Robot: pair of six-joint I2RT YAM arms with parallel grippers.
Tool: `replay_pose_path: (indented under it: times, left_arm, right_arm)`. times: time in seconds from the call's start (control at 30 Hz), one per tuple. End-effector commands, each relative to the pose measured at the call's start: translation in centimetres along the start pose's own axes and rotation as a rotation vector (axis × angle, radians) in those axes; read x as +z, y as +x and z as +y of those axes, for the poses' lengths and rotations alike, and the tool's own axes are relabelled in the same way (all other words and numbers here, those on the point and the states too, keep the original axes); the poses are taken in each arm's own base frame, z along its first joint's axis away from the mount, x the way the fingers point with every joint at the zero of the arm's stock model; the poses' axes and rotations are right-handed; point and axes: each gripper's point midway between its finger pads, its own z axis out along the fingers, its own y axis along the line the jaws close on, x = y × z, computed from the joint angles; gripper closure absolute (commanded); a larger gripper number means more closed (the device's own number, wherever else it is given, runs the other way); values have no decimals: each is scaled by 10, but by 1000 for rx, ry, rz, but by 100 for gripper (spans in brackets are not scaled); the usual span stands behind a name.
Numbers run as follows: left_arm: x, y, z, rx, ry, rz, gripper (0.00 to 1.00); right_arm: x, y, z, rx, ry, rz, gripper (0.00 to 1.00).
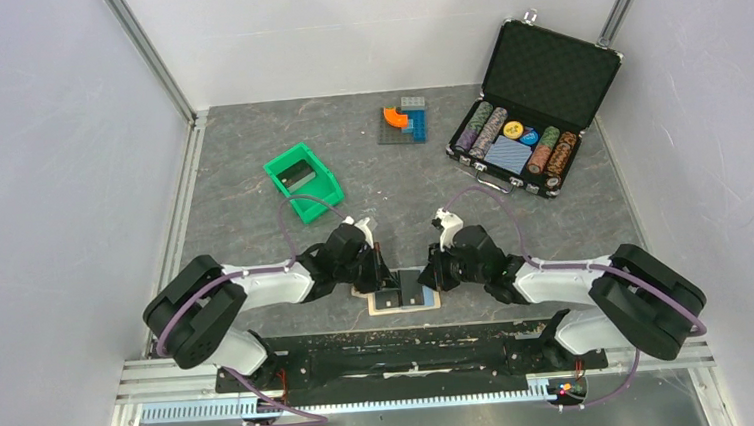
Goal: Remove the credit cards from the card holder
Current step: Remove the credit card from the card holder.
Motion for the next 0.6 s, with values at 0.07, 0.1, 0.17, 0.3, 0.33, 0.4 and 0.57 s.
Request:
replay_pose_path:
  times: [0.07, 0.1, 0.17, 0.3, 0.33, 0.4, 0.57]
  left_arm:
    - [-13, -15, -10, 48, -1, -41, 98]
    - [-14, -15, -10, 47, -1, -46, 98]
    - [-16, -15, -9, 44, -5, -51, 98]
    - [-19, -15, -6, 42, -13, -58, 98]
    - [-19, -15, -5, 41, -14, -59, 98]
    - [-19, -15, -4, 39, -21, -59, 98]
    - [-24, -18, 0, 36, -32, -70, 98]
  right_arm:
    - [3, 9, -13, 13, 46, -6, 84]
    - [2, 10, -13, 14, 47, -7, 84]
    - [1, 11, -14, 18, 45, -11, 84]
    - [0, 12, -15, 21, 51, -11, 84]
    - [0, 13, -16, 23, 52, -9, 84]
    - [0, 14, -16, 26, 51, -8, 84]
    - [0, 14, -17, 25, 53, -8, 84]
